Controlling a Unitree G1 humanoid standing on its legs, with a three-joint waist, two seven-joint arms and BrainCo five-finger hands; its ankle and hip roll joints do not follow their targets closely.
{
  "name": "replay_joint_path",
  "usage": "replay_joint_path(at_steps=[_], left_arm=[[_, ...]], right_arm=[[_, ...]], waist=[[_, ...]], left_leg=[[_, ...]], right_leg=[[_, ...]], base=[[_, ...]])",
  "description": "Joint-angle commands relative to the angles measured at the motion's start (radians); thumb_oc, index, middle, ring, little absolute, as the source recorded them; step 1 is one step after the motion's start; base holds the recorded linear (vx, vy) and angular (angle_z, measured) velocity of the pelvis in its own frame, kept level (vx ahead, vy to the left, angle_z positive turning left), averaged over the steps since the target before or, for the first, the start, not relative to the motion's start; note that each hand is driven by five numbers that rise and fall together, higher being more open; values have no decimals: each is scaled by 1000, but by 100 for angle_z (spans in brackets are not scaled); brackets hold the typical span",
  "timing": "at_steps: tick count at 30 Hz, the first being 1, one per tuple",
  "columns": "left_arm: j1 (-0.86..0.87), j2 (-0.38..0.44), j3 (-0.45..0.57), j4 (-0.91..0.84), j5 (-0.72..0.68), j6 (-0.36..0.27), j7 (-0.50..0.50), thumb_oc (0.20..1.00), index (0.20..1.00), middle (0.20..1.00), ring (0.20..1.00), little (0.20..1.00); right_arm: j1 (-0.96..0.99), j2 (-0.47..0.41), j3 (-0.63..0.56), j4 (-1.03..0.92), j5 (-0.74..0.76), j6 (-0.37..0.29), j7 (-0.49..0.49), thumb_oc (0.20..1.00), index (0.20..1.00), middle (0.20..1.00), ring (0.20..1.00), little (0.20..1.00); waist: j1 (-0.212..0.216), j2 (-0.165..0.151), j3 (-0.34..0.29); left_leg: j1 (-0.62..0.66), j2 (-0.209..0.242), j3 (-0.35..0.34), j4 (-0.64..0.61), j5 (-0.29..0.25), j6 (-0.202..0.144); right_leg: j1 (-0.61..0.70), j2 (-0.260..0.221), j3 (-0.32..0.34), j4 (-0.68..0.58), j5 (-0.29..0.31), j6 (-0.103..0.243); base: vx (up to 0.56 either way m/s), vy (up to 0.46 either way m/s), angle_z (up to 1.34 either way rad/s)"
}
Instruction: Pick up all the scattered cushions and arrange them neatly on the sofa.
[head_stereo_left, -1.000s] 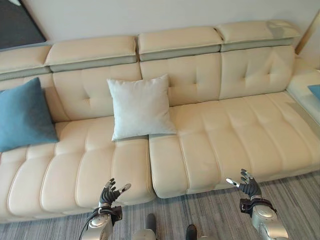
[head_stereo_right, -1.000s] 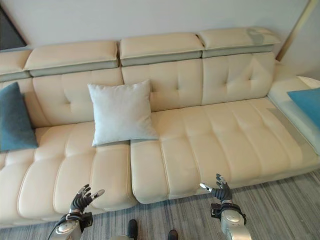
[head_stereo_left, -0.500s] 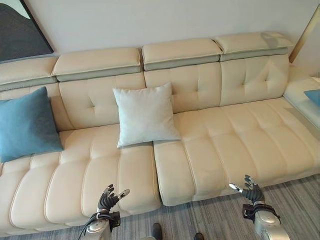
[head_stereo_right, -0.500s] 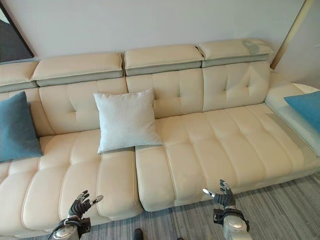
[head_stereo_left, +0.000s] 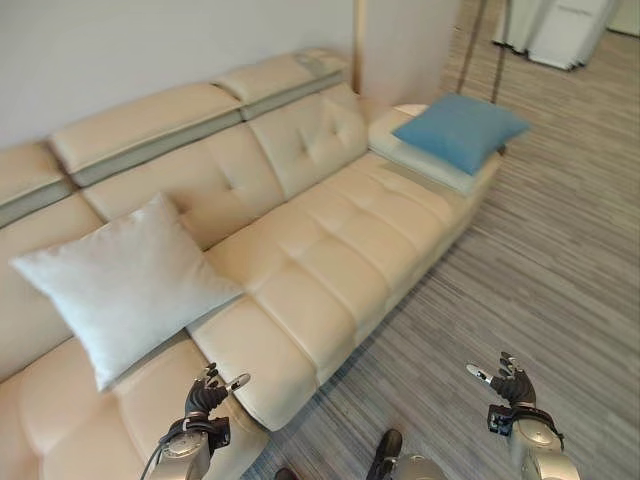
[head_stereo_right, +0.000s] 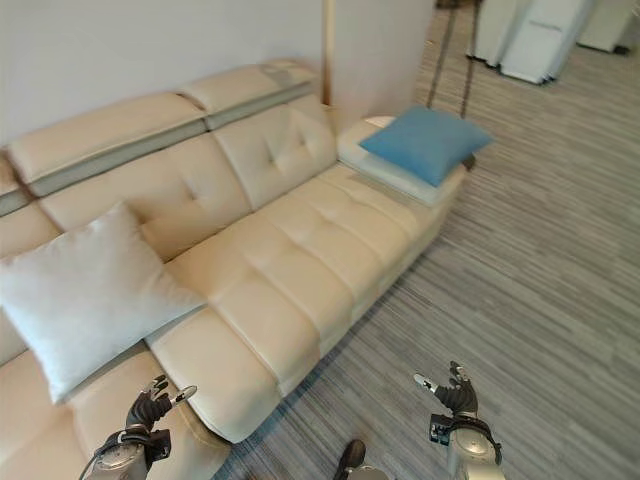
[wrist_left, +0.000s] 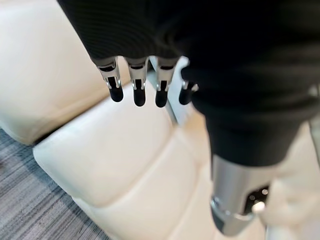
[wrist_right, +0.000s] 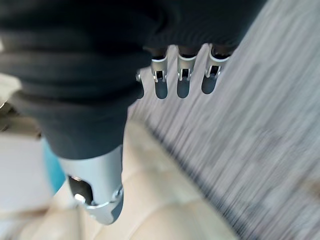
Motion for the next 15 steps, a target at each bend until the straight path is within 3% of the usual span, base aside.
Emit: replay_joint_path(at_steps=[1,3,5,6,8,9,11,12,13,15], left_arm=[[-82,11,-13,14,38,-32,-2,1000,1000,1000,1000,1000],[-98,3,-19,38,29,-37,0,1000,1000,1000,1000,1000],[-104,4,-19,44,15,-39,5,1000,1000,1000,1000,1000],[-111,1,-19,48,2,-43,15,1000,1000,1000,1000,1000],[-116,-3,-23,52,-14,-51,33,1000,1000,1000,1000,1000],[-112,-5,-19,51,-29,-55,47,1000,1000,1000,1000,1000],[-97,-14,-13,47,-43,-66,61,1000,1000,1000,1000,1000],[-97,-15,-13,47,-43,-66,61,1000,1000,1000,1000,1000],[-82,-22,-4,44,-51,-67,64,1000,1000,1000,1000,1000],[-70,-25,-1,47,-47,-67,73,1000,1000,1000,1000,1000]], right_arm=[[-21,-21,-42,-18,-4,-31,-10,1000,1000,1000,1000,1000],[-12,-21,-47,-21,16,-40,-9,1000,1000,1000,1000,1000],[-10,-29,-45,-21,29,-42,-10,1000,1000,1000,1000,1000],[-14,-35,-37,-22,36,-48,-14,1000,1000,1000,1000,1000],[-24,-53,-23,-34,37,-47,-16,1000,1000,1000,1000,1000],[-26,-60,-14,-40,36,-46,-14,1000,1000,1000,1000,1000],[-39,-71,4,-40,25,-43,-10,1000,1000,1000,1000,1000],[-39,-71,4,-39,25,-43,-10,1000,1000,1000,1000,1000],[-39,-71,9,-40,22,-39,-5,1000,1000,1000,1000,1000],[-41,-73,15,-34,18,-41,-8,1000,1000,1000,1000,1000]], waist=[[-17,-3,18],[-31,2,17],[-36,-2,20],[-28,-4,28],[-10,-7,47],[1,-9,52],[31,-8,59],[31,-8,57],[45,-13,57],[64,-21,56]], left_leg=[[96,-88,-35,3,-119,22],[100,-68,-22,71,-131,9],[61,8,-6,264,-110,-29],[34,33,-48,366,-76,-40],[-24,39,-145,477,-45,-41],[-46,20,-209,518,-40,-31],[-121,-71,-350,521,-99,0],[-121,-72,-350,520,-100,1],[-146,-102,-403,452,-129,25],[-204,-159,-505,303,-106,38]], right_leg=[[96,8,66,-93,8,53],[116,21,93,-95,-12,40],[152,50,125,-103,-54,1],[168,66,149,-107,-73,-16],[194,87,186,-123,-87,-45],[201,95,212,-125,-97,-54],[206,100,281,-135,-93,-55],[205,99,281,-135,-93,-54],[212,97,321,-144,-90,-43],[213,95,348,-151,-86,-41]], base=[[196,-240,-53],[218,-288,-25],[238,-399,-51],[212,-370,-45],[162,-249,-72],[154,-157,-97],[126,-53,-100],[172,-32,-122],[147,-35,-116],[226,-27,-64]])
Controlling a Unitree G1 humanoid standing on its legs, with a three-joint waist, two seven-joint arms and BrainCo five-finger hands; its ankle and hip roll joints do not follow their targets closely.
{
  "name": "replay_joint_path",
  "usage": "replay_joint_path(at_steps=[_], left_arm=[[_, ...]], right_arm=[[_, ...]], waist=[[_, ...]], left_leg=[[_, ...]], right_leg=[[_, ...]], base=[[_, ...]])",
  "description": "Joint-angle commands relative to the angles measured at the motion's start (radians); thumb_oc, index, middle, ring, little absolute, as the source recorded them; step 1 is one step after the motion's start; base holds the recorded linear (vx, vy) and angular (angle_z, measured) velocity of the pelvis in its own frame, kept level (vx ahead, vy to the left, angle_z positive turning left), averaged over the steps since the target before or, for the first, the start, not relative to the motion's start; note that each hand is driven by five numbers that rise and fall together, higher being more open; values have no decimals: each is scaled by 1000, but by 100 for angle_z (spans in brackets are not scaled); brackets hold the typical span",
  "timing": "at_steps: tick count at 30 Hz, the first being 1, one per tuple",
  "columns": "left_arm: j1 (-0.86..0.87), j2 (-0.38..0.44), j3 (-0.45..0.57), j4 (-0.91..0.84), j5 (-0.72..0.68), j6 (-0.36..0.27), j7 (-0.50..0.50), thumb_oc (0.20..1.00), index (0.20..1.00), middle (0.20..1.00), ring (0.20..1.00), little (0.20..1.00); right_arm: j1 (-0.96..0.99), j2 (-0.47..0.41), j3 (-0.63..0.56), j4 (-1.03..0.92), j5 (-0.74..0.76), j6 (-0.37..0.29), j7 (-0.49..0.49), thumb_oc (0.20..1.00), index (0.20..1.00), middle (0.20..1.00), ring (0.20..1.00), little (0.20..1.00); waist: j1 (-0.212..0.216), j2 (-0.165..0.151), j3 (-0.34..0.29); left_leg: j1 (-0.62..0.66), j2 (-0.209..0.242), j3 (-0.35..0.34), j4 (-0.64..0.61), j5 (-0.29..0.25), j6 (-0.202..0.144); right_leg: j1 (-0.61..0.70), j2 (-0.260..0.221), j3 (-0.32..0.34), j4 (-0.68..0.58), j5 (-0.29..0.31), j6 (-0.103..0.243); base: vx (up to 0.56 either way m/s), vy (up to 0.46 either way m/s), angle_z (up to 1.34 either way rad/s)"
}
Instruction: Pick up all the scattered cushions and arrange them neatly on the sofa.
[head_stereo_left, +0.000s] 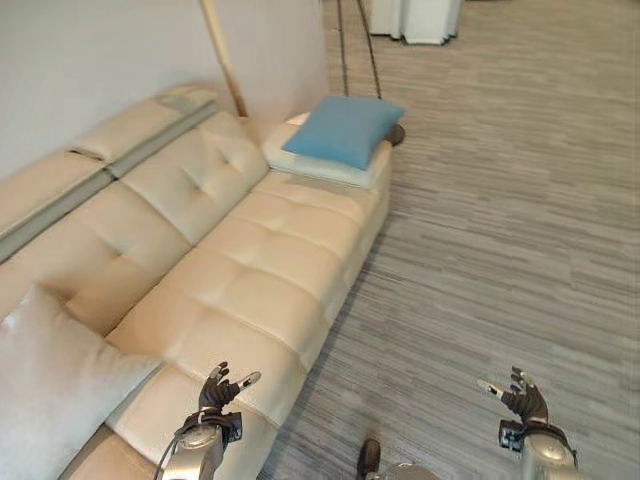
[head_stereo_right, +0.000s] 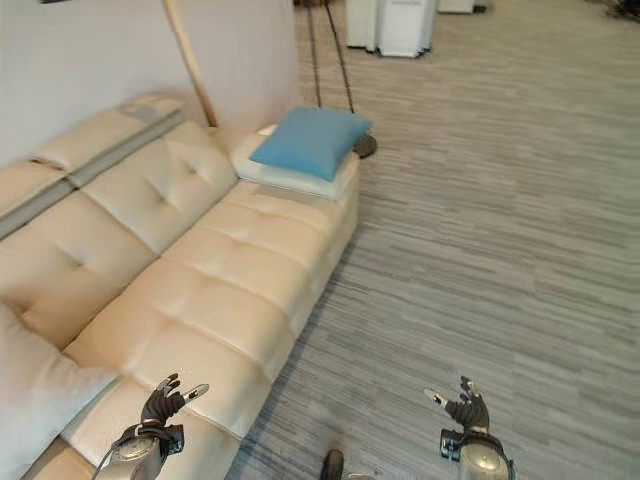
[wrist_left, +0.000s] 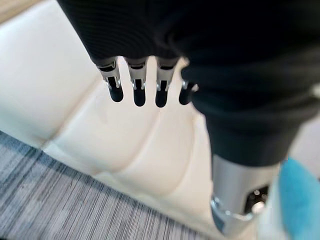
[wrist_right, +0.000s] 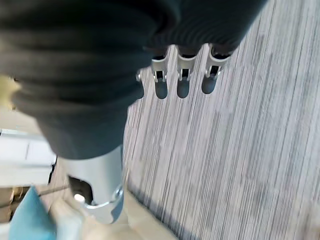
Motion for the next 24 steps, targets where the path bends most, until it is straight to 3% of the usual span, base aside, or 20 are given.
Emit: replay_joint_path(at_steps=[1,3,4,8,11,12,15,16,18,19,20,21,24], left_arm=[[-25,19,35,-44,-35,-43,30,1000,1000,1000,1000,1000],[-19,18,26,-36,-33,-37,33,1000,1000,1000,1000,1000],[-21,20,22,-34,-29,-36,34,1000,1000,1000,1000,1000],[-29,29,26,-26,-26,-33,34,1000,1000,1000,1000,1000],[-10,32,31,-42,-30,-33,37,1000,1000,1000,1000,1000],[-14,35,25,-36,-29,-34,36,1000,1000,1000,1000,1000],[-20,44,21,-22,-15,-29,29,1000,1000,1000,1000,1000],[-22,57,16,-31,-4,-26,24,1000,1000,1000,1000,1000],[-25,73,12,-42,5,-23,22,1000,1000,1000,1000,1000],[-26,78,10,-62,16,-24,26,1000,1000,1000,1000,1000],[-29,80,6,-60,15,-21,24,1000,1000,1000,1000,1000],[-35,79,10,-66,12,-18,23,1000,1000,1000,1000,1000],[-39,76,14,-61,10,-18,20,1000,1000,1000,1000,1000]], right_arm=[[-35,-40,-23,-48,-4,-36,-5,1000,1000,1000,1000,1000],[-47,-52,-2,-33,-14,-39,-2,1000,1000,1000,1000,1000],[-53,-52,3,-28,-16,-41,-5,1000,1000,1000,1000,1000],[-72,-53,13,-19,-25,-33,-5,1000,1000,1000,1000,1000],[-66,-48,14,-33,-32,-29,-1,1000,1000,1000,1000,1000],[-52,-38,12,-37,-37,-29,3,1000,1000,1000,1000,1000],[-51,-10,12,-37,-29,-28,12,1000,1000,1000,1000,1000],[-53,-1,21,-40,-27,-31,21,1000,1000,1000,1000,1000],[-59,6,36,-41,-38,-31,29,1000,1000,1000,1000,1000],[-64,11,36,-48,-42,-33,30,1000,1000,1000,1000,1000],[-62,9,38,-46,-48,-29,30,1000,1000,1000,1000,1000],[-56,15,25,-43,-45,-24,28,1000,1000,1000,1000,1000],[-50,18,10,-36,-23,-25,20,1000,1000,1000,1000,1000]], waist=[[35,21,36],[51,37,35],[51,43,40],[60,43,37],[69,40,23],[60,34,6],[58,1,-25],[58,-11,-22],[54,-21,-6],[47,-27,15],[39,-7,38],[34,14,70],[38,32,89]], left_leg=[[-60,-61,-67,-139,63,77],[-97,-89,-190,-353,191,46],[-127,-91,-201,-404,209,31],[-177,-86,-167,-404,246,11],[-159,-82,-165,-404,237,29],[-153,-88,-156,-404,268,35],[-115,-101,-129,-404,235,73],[-88,-103,-112,-404,205,99],[-51,-112,-94,-404,167,132],[-17,-123,-76,-404,143,152],[20,-112,-63,-404,126,160],[69,-102,-53,-404,93,158],[108,-85,-32,-404,70,143]], right_leg=[[126,-55,77,-59,-38,31],[139,-22,108,-59,-58,18],[147,-12,114,-59,-70,14],[188,5,157,-59,-99,18],[207,4,172,-59,-117,24],[226,-13,168,-59,-134,31],[219,-62,177,45,-158,58],[153,-81,189,201,-143,75],[35,-106,196,436,-52,108],[8,-140,181,546,33,121],[-73,-168,164,667,47,112],[-166,-155,142,634,-26,85],[-190,-117,97,407,-39,80]], base=[[264,-9,-54],[338,-8,-63],[361,6,-59],[318,67,-37],[337,107,-57],[468,186,-56],[593,243,-27],[483,245,-10],[352,220,-59],[320,251,-68],[524,304,-11],[440,214,13],[332,26,7]])
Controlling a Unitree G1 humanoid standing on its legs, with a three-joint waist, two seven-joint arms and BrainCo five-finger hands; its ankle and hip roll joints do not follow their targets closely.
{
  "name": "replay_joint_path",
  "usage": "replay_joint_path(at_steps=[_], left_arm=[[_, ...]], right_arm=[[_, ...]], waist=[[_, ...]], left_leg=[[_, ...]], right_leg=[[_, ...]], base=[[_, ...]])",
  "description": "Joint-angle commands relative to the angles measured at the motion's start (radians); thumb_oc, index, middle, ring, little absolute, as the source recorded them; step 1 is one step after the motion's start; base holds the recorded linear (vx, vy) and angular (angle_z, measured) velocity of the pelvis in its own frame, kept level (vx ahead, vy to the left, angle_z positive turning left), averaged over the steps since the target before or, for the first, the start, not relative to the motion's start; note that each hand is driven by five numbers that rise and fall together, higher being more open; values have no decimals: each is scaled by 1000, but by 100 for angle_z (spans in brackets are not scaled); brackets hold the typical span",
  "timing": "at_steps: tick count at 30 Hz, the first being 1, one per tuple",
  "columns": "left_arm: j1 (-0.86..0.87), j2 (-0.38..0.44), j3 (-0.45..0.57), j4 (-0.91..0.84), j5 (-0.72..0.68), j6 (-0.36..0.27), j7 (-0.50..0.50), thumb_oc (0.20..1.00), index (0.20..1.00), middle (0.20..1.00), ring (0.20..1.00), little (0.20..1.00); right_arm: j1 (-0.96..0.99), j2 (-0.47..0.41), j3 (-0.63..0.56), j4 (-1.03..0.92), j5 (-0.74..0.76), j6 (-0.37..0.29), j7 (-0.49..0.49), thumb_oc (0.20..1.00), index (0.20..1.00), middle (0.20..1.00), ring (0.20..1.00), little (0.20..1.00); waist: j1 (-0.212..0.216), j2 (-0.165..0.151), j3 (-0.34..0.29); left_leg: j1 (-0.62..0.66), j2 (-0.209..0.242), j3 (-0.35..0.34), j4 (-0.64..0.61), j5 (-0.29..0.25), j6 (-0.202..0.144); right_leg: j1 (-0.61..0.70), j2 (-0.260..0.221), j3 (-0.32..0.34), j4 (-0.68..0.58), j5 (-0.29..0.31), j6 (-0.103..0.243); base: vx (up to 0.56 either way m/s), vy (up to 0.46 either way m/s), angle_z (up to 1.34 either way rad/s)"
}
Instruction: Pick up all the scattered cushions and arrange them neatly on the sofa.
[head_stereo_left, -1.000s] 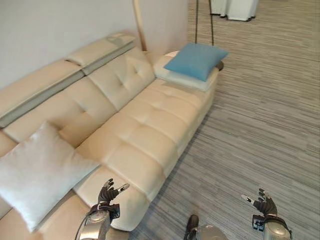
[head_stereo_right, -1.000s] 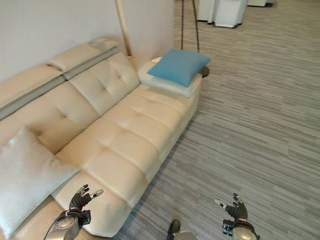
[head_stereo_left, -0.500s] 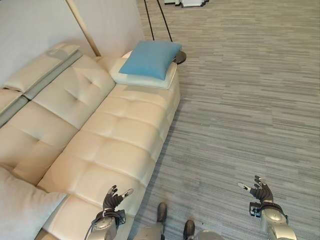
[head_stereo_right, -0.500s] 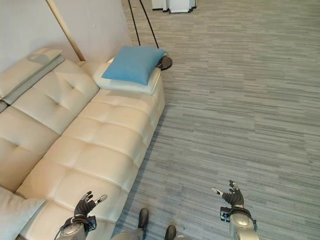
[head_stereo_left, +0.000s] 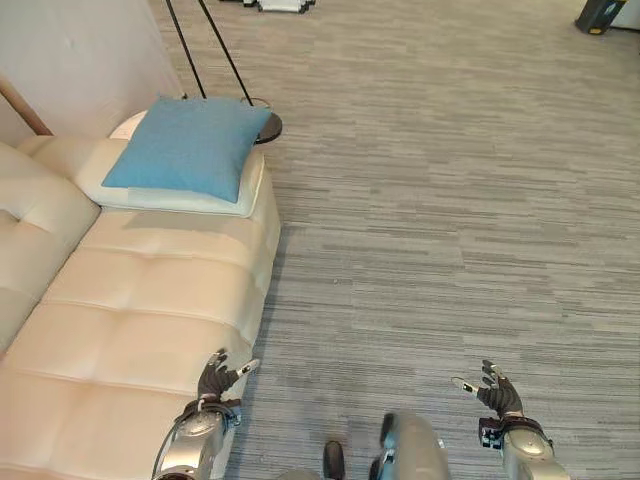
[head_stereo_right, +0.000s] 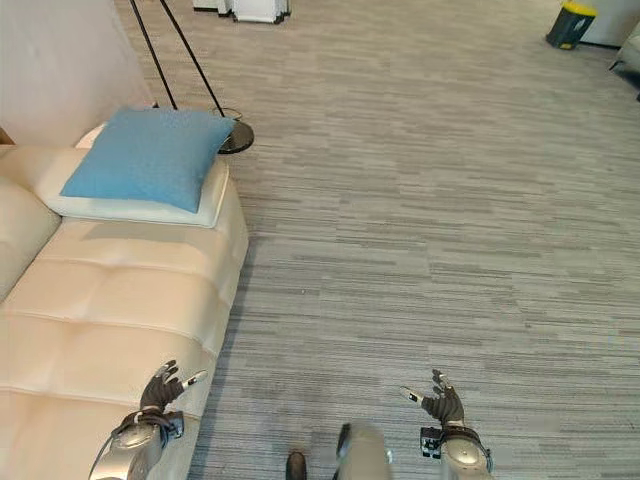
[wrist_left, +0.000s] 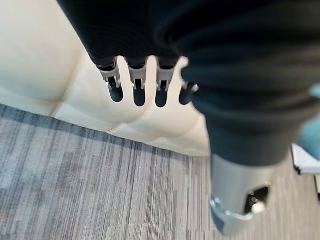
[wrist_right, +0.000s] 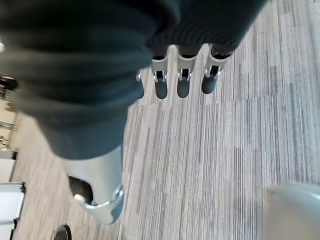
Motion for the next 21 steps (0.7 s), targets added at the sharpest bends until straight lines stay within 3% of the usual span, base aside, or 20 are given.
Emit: replay_joint_path(at_steps=[1,2,3,7,9,10,12,13,14,15,16,17,20,21], left_arm=[[29,47,39,-43,34,-21,4,1000,1000,1000,1000,1000],[28,46,42,-38,39,-19,3,1000,1000,1000,1000,1000],[24,45,61,-37,56,-16,0,1000,1000,1000,1000,1000],[28,38,62,-44,77,-21,-12,1000,1000,1000,1000,1000],[33,26,57,-43,77,-21,-9,1000,1000,1000,1000,1000],[37,24,52,-40,75,-19,-10,1000,1000,1000,1000,1000],[37,18,39,-38,53,-21,-15,1000,1000,1000,1000,1000],[37,18,39,-38,53,-21,-15,1000,1000,1000,1000,1000],[35,21,28,-42,49,-23,-20,1000,1000,1000,1000,1000],[28,22,11,-41,48,-26,-25,1000,1000,1000,1000,1000],[28,22,11,-40,48,-26,-25,1000,1000,1000,1000,1000],[20,15,5,-31,37,-24,-26,1000,1000,1000,1000,1000],[25,12,6,-30,27,-26,-26,1000,1000,1000,1000,1000],[29,7,2,-33,26,-26,-23,1000,1000,1000,1000,1000]], right_arm=[[-43,-12,-68,2,8,-29,-19,1000,1000,1000,1000,1000],[-41,-11,-75,8,11,-29,-22,1000,1000,1000,1000,1000],[-31,-12,-91,8,3,-24,-30,1000,1000,1000,1000,1000],[-7,-12,-115,4,-1,-22,-29,1000,1000,1000,1000,1000],[4,-19,-120,13,3,-26,-28,1000,1000,1000,1000,1000],[7,-20,-119,16,9,-26,-27,1000,1000,1000,1000,1000],[5,-31,-110,23,14,-30,-25,1000,1000,1000,1000,1000],[5,-31,-110,24,14,-30,-25,1000,1000,1000,1000,1000],[8,-36,-109,14,25,-32,-20,1000,1000,1000,1000,1000],[3,-49,-106,21,44,-41,-17,1000,1000,1000,1000,1000],[3,-49,-107,21,44,-42,-17,1000,1000,1000,1000,1000],[-15,-58,-92,24,41,-42,-14,1000,1000,1000,1000,1000],[-18,-66,-85,17,35,-31,-11,1000,1000,1000,1000,1000],[-16,-66,-81,16,37,-28,-8,1000,1000,1000,1000,1000]], waist=[[37,-19,16],[35,-25,15],[33,-37,8],[22,-32,-22],[11,-18,-40],[8,-15,-49],[0,5,-58],[-1,3,-59],[-4,7,-61],[-1,5,-59],[-2,5,-59],[9,7,-46],[21,2,-36],[29,-1,-31]], left_leg=[[7,89,54,-87,-29,-150],[24,86,56,-87,-44,-155],[69,78,57,-87,-77,-173],[165,84,29,-87,-134,-191],[198,110,18,-44,-147,-198],[194,125,14,-2,-134,-208],[169,161,5,135,-30,-252],[165,159,4,138,-30,-251],[144,169,0,191,21,-263],[88,167,-6,320,81,-285],[85,167,-7,325,78,-285],[40,180,13,504,139,-309],[3,190,41,575,136,-300],[-34,182,51,595,109,-285]], right_leg=[[260,91,-13,-413,137,16],[264,110,-3,-542,168,30],[250,139,10,-779,255,66],[229,144,11,-779,265,79],[269,152,2,-779,293,59],[288,157,-6,-779,295,47],[326,176,-11,-749,264,14],[324,174,-11,-750,266,14],[343,181,-16,-741,246,-1],[393,190,-13,-768,222,-19],[393,191,-14,-769,222,-20],[436,203,-17,-757,185,-44],[467,208,-6,-754,158,-63],[500,209,6,-755,141,-69]], base=[[336,-64,10],[643,-149,8],[684,-170,7],[661,-154,28],[539,-180,38],[590,-257,49],[498,-250,30],[386,-237,5],[446,-295,9],[450,-295,12],[579,-356,2],[302,-181,-6],[326,-197,-15],[385,-194,-16]])
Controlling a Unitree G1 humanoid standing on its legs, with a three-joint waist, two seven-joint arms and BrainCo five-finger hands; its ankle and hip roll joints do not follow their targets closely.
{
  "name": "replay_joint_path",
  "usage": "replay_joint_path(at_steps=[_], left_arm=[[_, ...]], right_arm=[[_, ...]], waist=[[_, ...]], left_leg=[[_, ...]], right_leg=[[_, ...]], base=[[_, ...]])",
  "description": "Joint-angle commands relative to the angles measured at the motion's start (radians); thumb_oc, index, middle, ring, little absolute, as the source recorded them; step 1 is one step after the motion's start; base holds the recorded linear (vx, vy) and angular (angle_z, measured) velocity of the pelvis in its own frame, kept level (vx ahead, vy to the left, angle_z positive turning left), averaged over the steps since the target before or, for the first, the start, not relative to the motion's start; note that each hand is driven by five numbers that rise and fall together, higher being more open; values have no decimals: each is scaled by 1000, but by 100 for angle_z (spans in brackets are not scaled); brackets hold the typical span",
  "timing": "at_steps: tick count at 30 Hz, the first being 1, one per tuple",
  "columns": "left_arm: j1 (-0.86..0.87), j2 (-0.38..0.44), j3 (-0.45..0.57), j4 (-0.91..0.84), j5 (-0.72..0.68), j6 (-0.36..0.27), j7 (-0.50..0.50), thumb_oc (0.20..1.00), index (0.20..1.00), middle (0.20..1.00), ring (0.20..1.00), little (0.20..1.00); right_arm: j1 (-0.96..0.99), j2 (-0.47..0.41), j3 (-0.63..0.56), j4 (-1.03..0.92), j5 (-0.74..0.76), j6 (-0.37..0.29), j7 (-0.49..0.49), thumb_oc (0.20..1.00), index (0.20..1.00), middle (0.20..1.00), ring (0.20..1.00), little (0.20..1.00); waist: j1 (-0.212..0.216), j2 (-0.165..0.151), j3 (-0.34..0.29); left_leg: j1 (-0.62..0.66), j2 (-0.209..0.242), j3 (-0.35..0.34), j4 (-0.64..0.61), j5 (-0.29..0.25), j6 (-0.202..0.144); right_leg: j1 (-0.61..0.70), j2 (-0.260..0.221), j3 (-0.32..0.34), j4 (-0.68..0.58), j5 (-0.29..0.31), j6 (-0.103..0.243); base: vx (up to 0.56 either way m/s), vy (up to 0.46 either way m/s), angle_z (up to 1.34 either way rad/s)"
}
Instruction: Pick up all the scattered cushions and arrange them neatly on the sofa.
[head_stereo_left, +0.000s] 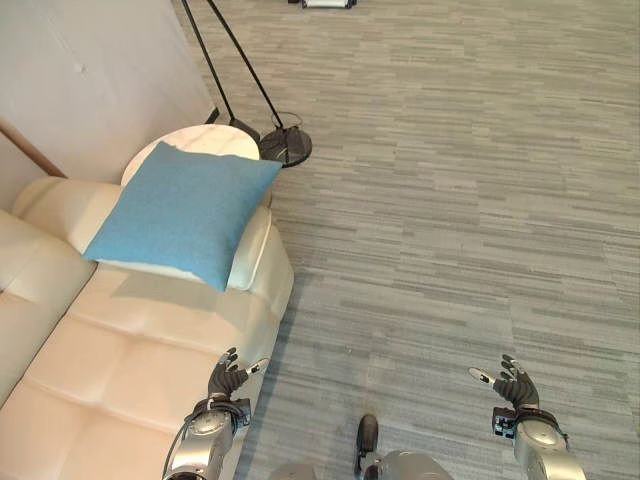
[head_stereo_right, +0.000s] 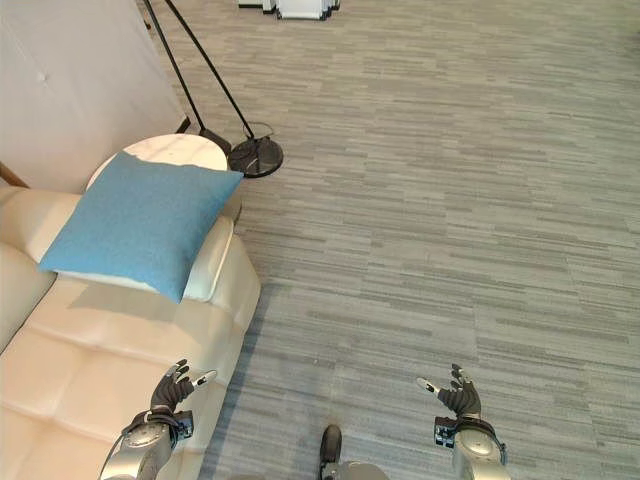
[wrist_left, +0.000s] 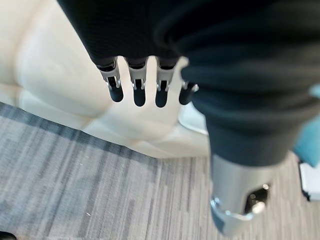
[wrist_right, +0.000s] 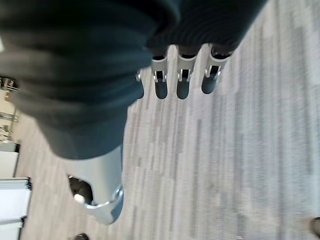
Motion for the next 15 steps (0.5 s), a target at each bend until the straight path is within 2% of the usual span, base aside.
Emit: replay_joint_path(at_steps=[1,2,3,5,6,8,9,10,11,15], left_arm=[[1,40,-17,-32,-9,-33,6,1000,1000,1000,1000,1000],[4,38,-19,-34,-10,-32,8,1000,1000,1000,1000,1000],[4,38,-18,-34,-10,-31,8,1000,1000,1000,1000,1000],[17,37,-13,-30,-9,-27,8,1000,1000,1000,1000,1000],[24,35,-12,-33,-8,-26,8,1000,1000,1000,1000,1000],[42,34,-8,-37,0,-23,8,1000,1000,1000,1000,1000],[43,34,-8,-37,0,-23,8,1000,1000,1000,1000,1000],[49,33,-5,-38,6,-21,7,1000,1000,1000,1000,1000],[59,32,-6,-32,19,-16,7,1000,1000,1000,1000,1000],[74,32,3,-15,31,-9,5,1000,1000,1000,1000,1000]], right_arm=[[28,-51,-11,-41,8,-20,4,1000,1000,1000,1000,1000],[30,-48,-9,-35,8,-19,3,1000,1000,1000,1000,1000],[30,-48,-9,-35,8,-19,3,1000,1000,1000,1000,1000],[27,-51,0,-28,-3,-8,5,1000,1000,1000,1000,1000],[28,-52,3,-28,-8,-5,6,1000,1000,1000,1000,1000],[33,-56,8,-29,-19,-1,8,1000,1000,1000,1000,1000],[34,-56,8,-29,-20,-1,8,1000,1000,1000,1000,1000],[37,-54,8,-31,-24,1,11,1000,1000,1000,1000,1000],[43,-56,8,-31,-32,2,7,1000,1000,1000,1000,1000],[26,-58,22,-24,-46,8,6,1000,1000,1000,1000,1000]], waist=[[19,4,4],[22,-4,6],[21,-5,4],[31,-18,0],[37,-21,-3],[43,-20,-6],[42,-21,-5],[43,-15,-8],[40,-4,-11],[50,14,-7]], left_leg=[[71,-18,38,-205,140,77],[35,-31,45,-260,83,95],[32,-32,45,-260,84,95],[-18,-50,59,-386,4,123],[-25,-64,52,-453,-12,130],[-37,-77,31,-632,26,127],[-30,-79,31,-643,32,127],[-33,-75,28,-712,70,118],[-49,-73,28,-849,171,100],[-116,-86,49,-877,211,68]], right_leg=[[57,-52,16,-34,-110,210],[71,-65,14,-39,-115,217],[69,-66,14,-39,-114,217],[95,-86,8,-50,-123,231],[108,-93,4,-53,-125,237],[130,-98,-7,-57,-131,243],[132,-100,-8,-57,-131,244],[142,-94,-15,-57,-138,244],[160,-84,-26,-57,-149,239],[213,-61,-22,-57,-175,238]], base=[[377,-177,-25],[183,-80,-38],[233,-76,-44],[253,-43,-18],[234,-7,-8],[196,2,-2],[165,2,9],[250,15,6],[333,28,17],[307,70,39]])
